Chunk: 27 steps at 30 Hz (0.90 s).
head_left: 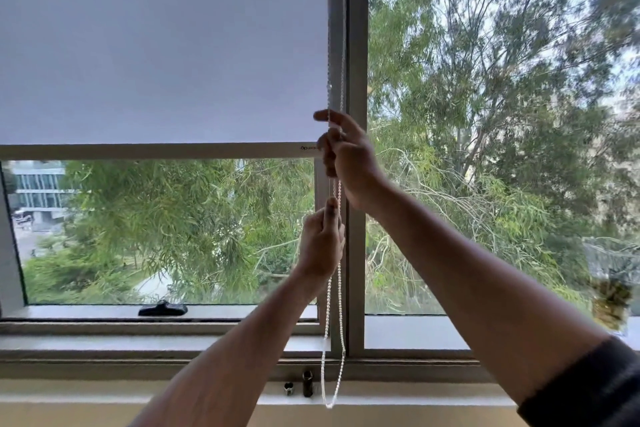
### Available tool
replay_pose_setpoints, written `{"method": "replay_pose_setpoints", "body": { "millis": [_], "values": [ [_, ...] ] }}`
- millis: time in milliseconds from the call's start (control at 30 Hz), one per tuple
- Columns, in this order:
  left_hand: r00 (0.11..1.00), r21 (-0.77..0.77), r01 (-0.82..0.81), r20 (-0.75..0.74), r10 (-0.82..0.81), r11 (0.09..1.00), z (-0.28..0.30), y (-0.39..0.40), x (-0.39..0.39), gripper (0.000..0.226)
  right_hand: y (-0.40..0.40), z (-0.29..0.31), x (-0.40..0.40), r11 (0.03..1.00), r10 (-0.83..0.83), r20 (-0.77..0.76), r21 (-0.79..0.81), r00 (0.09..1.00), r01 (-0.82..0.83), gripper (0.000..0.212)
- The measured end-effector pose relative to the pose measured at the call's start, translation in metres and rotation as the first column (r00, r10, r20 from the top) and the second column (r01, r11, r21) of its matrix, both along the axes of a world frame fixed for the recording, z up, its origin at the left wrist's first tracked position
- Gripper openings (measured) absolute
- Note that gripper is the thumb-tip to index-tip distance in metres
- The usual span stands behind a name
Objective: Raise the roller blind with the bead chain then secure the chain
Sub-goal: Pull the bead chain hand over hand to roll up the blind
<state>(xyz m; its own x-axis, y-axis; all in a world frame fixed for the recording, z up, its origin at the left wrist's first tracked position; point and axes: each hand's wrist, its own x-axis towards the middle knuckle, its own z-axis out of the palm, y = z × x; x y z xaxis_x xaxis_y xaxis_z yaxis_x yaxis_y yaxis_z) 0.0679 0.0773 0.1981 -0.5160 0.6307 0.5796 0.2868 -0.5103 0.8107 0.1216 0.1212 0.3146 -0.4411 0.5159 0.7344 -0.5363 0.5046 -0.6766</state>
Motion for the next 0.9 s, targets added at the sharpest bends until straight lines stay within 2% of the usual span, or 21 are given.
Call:
{"method": "replay_pose_setpoints", "body": {
  "millis": [67,233,333,400,467,533,667,767,900],
  "values": [
    [0.999,-0.02,-0.006,-0.048,0.005,1.0,-0.004,-0.002,-0.005,0.048,-0.002,-0.009,-0.005,0.998,-0.04,-0.011,0.055,0.999,0.04,0.037],
    [0.991,-0.162,0.095,-0.077,-0.109,0.982,-0.003,-0.013,-0.031,0.05,-0.004,-0.035,-0.011,0.971,-0.158,-0.023,0.179,0.987,0.159,0.027],
    [0.991,-0.164,0.007,-0.129,-0.029,0.987,0.025,-0.021,-0.047,0.06,-0.005,-0.039,-0.011,0.933,-0.243,-0.019,0.269,0.97,0.239,0.026],
    [0.99,-0.111,-0.056,-0.138,0.04,0.992,0.054,-0.026,-0.051,0.063,-0.006,-0.044,-0.01,0.897,-0.281,-0.026,0.349,0.959,0.272,0.023],
    [0.993,-0.03,-0.016,-0.116,0.012,0.999,0.088,-0.031,-0.05,0.064,-0.004,-0.053,-0.007,0.829,-0.334,-0.049,0.46,0.941,0.318,0.019],
    [0.992,0.04,0.072,-0.104,-0.067,0.997,0.123,-0.034,-0.044,0.055,0.002,-0.063,-0.005,0.761,-0.395,-0.043,0.545,0.918,0.353,0.019],
    [0.988,0.085,0.125,-0.106,-0.116,0.989,0.164,-0.04,-0.018,0.035,0.016,-0.08,-0.003,0.686,-0.441,-0.053,0.624,0.896,0.375,0.027],
    [0.993,0.149,0.06,-0.109,-0.044,0.987,0.161,-0.041,0.003,0.036,0.023,-0.084,-0.001,0.676,-0.443,-0.018,0.65,0.896,0.347,0.031],
    [0.989,0.204,0.056,-0.143,-0.027,0.977,0.139,-0.04,0.019,0.03,0.032,-0.076,0.011,0.726,-0.428,0.179,0.652,0.886,0.219,0.036]
  ]
}}
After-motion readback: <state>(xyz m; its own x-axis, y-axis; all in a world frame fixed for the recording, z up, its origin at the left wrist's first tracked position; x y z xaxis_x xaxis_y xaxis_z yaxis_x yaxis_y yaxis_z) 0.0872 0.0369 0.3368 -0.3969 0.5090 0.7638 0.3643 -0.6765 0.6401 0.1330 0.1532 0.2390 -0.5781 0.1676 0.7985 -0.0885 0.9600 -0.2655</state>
